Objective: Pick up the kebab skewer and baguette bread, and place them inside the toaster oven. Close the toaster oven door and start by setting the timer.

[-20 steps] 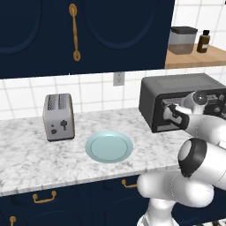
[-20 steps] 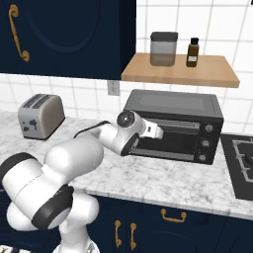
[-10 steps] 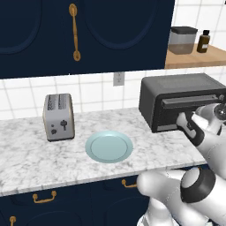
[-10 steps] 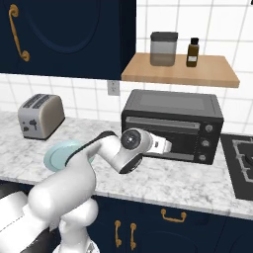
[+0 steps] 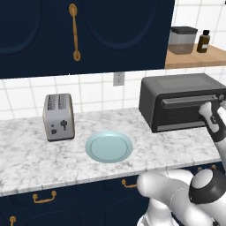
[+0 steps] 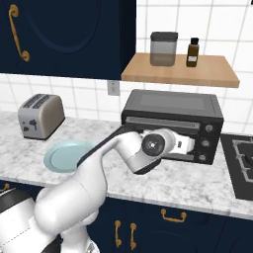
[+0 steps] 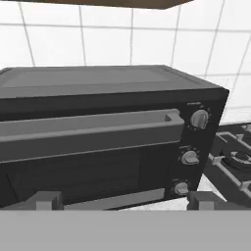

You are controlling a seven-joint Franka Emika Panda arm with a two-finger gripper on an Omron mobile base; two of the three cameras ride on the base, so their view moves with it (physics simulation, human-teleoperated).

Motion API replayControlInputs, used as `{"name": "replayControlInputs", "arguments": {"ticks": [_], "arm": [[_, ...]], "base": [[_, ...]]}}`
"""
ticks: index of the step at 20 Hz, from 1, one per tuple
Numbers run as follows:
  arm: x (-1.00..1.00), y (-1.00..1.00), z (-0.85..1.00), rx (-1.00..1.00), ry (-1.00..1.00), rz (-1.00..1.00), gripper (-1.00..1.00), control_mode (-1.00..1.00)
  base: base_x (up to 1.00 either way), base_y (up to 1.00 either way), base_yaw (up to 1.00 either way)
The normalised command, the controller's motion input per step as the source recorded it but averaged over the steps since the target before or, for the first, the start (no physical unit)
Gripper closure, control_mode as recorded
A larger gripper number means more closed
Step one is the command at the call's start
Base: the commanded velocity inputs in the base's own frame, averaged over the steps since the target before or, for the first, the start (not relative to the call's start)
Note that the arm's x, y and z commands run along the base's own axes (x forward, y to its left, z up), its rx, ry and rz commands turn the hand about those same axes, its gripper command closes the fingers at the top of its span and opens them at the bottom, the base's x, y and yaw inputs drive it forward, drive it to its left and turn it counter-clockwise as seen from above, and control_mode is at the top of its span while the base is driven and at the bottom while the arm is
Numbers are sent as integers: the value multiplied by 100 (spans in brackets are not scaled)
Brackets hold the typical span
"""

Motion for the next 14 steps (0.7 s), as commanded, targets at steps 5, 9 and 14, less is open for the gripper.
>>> {"name": "replayControlInputs", "arguments": {"ticks": [5,9,14], "arm": [[-2,-96,0,-1,-12,12,-100,-100],[-10,-72,-3,-1,-19,5,-100,-100],[20,-42,0,1,-26,2,-100,-100]], "base": [[0,0,0],[0,0,0],[0,0,0]]}}
